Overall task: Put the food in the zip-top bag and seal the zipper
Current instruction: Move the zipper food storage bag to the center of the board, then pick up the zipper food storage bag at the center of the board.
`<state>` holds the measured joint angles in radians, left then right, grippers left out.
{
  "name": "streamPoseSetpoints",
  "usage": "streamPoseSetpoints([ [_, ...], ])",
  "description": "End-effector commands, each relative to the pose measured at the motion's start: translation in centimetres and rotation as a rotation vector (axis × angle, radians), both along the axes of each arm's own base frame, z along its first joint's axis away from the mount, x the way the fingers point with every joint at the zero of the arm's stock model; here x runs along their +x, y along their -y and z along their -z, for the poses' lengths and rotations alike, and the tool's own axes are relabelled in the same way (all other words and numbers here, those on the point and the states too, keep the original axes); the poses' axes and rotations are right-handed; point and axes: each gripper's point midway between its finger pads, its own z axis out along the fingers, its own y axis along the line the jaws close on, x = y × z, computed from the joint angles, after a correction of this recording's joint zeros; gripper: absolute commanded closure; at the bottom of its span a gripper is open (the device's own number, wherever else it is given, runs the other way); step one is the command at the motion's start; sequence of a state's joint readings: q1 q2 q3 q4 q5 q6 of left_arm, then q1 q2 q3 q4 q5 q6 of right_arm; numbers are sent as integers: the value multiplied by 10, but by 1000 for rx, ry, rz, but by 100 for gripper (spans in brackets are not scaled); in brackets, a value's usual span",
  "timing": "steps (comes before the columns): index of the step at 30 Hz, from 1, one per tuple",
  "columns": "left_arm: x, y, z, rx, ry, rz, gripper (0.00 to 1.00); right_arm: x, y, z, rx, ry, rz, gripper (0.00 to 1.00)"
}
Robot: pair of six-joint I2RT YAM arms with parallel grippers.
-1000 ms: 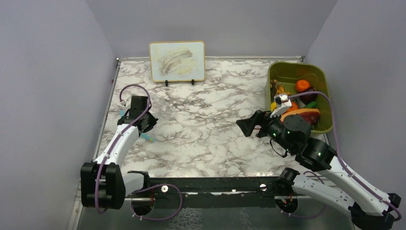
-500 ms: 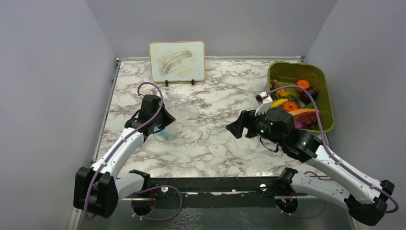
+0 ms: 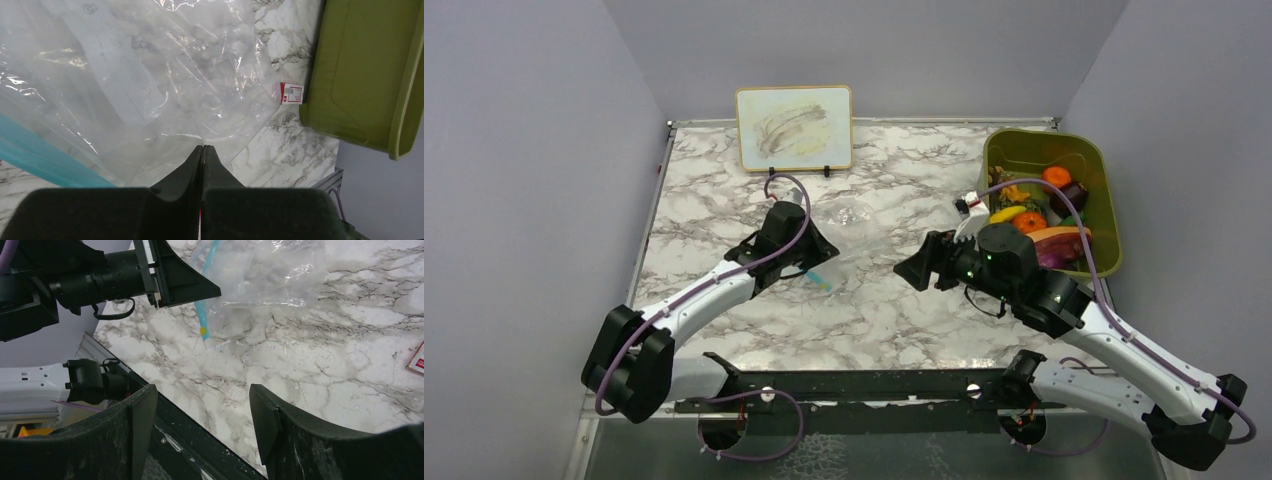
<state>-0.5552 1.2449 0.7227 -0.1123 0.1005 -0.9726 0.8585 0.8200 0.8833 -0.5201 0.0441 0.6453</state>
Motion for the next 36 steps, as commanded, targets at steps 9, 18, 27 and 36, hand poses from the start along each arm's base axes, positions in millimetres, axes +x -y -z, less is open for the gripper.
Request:
streamPoseSetpoints([
  [9,5,14,-39,4,189,135,72,5,-22,-6,40,-37,-28,37],
  [18,5,-51,-102,251,432,14,27,21,-46,4,27,-67,-38,45],
  [27,-21,-116,-145,436,648,-86,0,47,-76,26,-34,-86,-32,52],
  [36,-50,-155,-156,444,785,-189,0,85,-123,74,-225,-67,-39,53],
])
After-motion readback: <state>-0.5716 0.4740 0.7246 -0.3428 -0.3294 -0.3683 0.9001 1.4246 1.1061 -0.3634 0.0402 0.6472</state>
